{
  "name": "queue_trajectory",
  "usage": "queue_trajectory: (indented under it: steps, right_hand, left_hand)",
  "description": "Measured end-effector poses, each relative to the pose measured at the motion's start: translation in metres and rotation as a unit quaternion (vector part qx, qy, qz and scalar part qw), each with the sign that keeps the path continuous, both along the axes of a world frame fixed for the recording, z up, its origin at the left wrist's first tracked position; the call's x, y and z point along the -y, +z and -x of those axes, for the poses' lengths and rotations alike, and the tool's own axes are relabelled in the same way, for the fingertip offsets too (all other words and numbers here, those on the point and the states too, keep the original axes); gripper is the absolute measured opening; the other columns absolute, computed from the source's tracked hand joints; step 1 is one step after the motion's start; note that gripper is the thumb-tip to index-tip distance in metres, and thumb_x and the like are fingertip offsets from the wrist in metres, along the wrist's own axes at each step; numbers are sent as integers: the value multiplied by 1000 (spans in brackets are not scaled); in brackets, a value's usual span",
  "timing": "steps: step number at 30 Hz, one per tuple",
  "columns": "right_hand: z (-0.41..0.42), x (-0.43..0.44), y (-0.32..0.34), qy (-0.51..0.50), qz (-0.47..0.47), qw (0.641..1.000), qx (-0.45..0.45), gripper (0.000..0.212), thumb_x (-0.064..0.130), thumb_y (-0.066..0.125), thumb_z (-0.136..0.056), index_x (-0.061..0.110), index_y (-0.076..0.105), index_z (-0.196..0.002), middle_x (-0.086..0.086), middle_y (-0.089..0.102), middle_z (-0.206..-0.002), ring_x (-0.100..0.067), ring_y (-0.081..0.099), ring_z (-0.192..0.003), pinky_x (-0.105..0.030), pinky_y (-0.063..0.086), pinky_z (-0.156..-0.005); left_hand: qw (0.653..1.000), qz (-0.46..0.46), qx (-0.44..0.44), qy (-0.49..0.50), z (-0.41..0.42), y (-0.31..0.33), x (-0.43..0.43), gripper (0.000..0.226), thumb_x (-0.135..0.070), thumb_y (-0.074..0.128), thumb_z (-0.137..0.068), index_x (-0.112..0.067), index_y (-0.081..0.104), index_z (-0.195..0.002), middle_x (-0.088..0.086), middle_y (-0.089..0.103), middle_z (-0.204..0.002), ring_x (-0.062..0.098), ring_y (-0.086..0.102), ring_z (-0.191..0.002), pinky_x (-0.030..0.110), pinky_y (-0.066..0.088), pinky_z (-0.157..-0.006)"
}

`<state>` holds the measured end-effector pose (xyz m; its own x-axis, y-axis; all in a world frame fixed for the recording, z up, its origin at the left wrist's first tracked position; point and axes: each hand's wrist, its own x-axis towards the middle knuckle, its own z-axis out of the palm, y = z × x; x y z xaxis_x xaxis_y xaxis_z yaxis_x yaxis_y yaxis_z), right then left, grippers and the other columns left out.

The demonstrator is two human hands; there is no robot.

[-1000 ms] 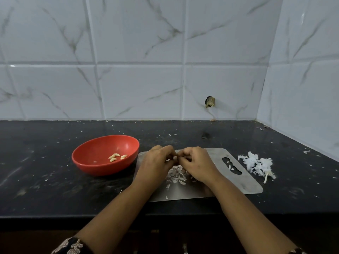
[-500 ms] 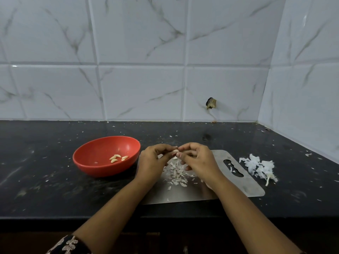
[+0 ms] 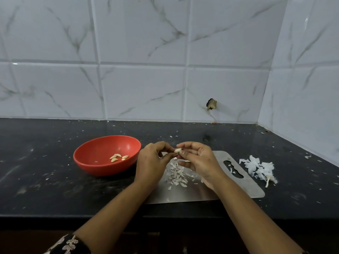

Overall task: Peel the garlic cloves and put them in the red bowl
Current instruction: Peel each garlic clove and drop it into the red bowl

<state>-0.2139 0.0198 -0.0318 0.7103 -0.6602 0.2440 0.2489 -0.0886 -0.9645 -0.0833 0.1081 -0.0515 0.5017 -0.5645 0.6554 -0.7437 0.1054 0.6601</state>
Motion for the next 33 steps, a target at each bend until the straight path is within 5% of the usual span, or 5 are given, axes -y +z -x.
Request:
queue_trajectory:
  steps: [15,25,33]
  right_hand:
    - [1,-1,0,-30,24,999,10,10,9,72,-82,7,71,-92,-10,74,-80,-12,68,-70,-18,54,-64]
    - [1,-1,-2,-29,67,997,3,7,8,70,-84,10,73,-90,-9,74,-78,-12,69,-70,-19,55,-66]
    - [1,-1,-3,-54,113,992,-22,1,14,73,-84,14,73,-84,-5,73,-73,-8,62,-59,-19,50,-57]
  left_hand:
    - [998,37,51,3,4,3,-3,4,-25,72,-84,-28,74,-87,-13,69,-77,7,60,-68,38,53,-65]
    - [978,-30,191,80,11,3,-6,30,-39,53,-87,-23,73,-102,0,66,-71,14,58,-63,40,53,-56]
    - [984,-59,167,36,9,1,-3,46,-51,36,-87,-25,73,-96,-5,71,-78,12,64,-71,38,54,-65]
